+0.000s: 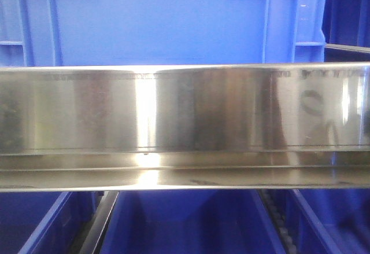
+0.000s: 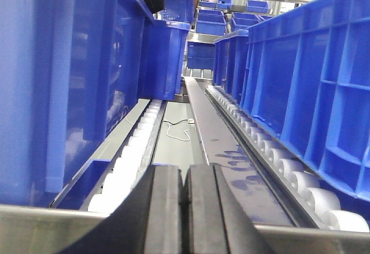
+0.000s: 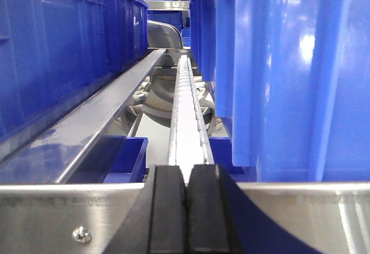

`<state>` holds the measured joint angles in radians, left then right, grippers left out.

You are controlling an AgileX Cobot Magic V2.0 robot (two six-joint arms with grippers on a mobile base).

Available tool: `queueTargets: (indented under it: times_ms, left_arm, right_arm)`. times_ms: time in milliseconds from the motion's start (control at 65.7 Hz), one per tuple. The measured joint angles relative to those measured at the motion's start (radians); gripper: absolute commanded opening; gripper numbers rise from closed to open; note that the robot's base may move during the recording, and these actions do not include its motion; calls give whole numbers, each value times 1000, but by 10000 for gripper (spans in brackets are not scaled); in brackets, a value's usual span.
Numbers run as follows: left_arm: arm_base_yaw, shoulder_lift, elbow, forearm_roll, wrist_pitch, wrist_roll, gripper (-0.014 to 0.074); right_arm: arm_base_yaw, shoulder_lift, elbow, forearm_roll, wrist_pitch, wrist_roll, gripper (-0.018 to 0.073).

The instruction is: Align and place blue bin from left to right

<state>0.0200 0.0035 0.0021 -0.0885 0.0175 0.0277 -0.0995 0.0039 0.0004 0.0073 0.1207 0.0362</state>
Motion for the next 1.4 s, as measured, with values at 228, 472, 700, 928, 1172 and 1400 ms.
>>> queueTargets:
  times_ms: [228, 472, 700, 928, 1172, 1400]
  left_arm:
    - [0, 0, 0, 0, 0, 0, -111]
    - [0, 0, 0, 0, -18, 0, -111]
    - [0, 0, 0, 0, -37, 0, -111]
    - [0, 0, 0, 0, -50, 0, -111]
    - [0, 0, -61, 4, -40, 0, -111]
    - [0, 0, -333, 51, 194, 0, 45]
  right_arm:
    - [0, 0, 0, 0, 0, 0, -69]
    - [0, 0, 0, 0, 0, 0, -69]
    - [0, 0, 0, 0, -7, 0, -69]
    - [0, 0, 0, 0, -75, 0, -69]
    - [0, -2, -96, 12, -85, 6, -66]
    - [0, 34, -407, 17, 115, 6, -66]
